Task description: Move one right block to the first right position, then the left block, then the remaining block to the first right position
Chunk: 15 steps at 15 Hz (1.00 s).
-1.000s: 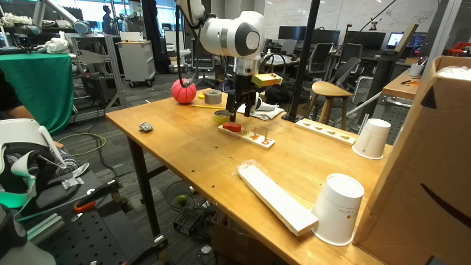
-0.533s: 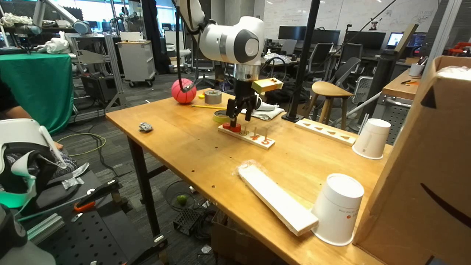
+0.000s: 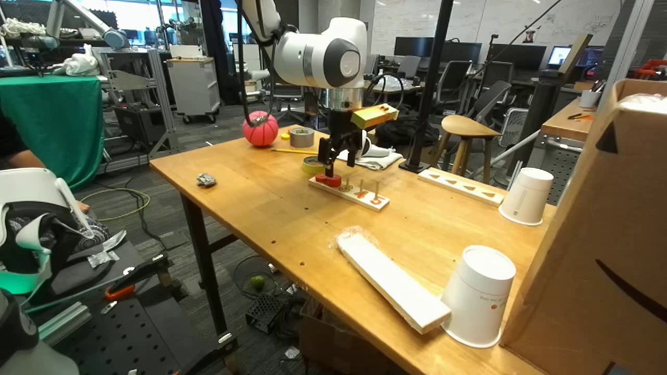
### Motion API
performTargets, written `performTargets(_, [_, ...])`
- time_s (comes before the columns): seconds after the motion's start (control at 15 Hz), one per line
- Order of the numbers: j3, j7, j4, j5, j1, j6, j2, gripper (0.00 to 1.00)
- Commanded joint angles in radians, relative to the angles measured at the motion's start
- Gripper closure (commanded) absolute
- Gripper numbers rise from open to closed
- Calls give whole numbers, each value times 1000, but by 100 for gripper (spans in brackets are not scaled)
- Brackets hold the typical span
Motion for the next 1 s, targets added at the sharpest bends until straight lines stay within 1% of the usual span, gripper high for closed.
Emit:
performTargets(0.0, [-19,45,-54,-20,14,21,-56,0])
performTargets(0.93, [-12,80,-66,-15,20,11,-48,0])
